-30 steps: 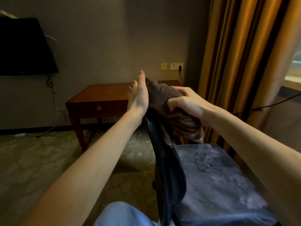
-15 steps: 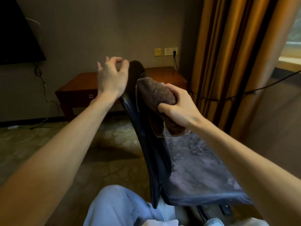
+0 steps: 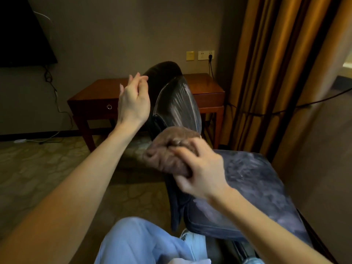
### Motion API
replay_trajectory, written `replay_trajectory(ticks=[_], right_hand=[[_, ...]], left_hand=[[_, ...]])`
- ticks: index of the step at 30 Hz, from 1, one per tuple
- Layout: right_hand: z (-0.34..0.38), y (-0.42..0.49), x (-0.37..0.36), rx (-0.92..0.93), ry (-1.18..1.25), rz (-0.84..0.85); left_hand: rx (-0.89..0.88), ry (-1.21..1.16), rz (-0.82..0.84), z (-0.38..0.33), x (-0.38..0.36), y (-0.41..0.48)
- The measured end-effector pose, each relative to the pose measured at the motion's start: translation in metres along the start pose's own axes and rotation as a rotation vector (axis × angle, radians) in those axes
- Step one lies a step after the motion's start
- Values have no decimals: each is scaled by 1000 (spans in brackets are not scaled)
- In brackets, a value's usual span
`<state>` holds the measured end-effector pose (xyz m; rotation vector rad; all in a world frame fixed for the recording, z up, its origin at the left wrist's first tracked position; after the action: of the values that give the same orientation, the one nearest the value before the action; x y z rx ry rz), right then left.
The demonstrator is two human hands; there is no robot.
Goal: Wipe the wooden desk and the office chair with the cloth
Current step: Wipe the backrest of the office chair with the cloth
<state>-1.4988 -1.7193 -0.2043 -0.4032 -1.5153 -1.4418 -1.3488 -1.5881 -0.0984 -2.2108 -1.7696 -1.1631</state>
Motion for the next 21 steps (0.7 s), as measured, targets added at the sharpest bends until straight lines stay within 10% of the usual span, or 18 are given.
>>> replay_trajectory(ticks=[7, 14, 21], right_hand=[[-45, 68, 69, -226, 455, -360], [-65, 160, -12, -114, 474, 100], [-75, 83, -79, -215, 429, -203]], left_hand=[[48, -22, -24, 15, -2, 25], [68, -37, -246, 29, -1, 35], [-14, -59, -285, 46, 3, 55]])
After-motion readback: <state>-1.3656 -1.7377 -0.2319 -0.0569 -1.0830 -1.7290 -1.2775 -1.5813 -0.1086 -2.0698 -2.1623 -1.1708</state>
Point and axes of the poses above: each hand's wrist, its own y-axis towards the middle knuckle, its own x-axis out of the back of the hand, z = x × y, the point moved 7 cm from there along y, towards the middle knuckle, and after that the axes turned 15 degrees about z, right-handed, at the moved point
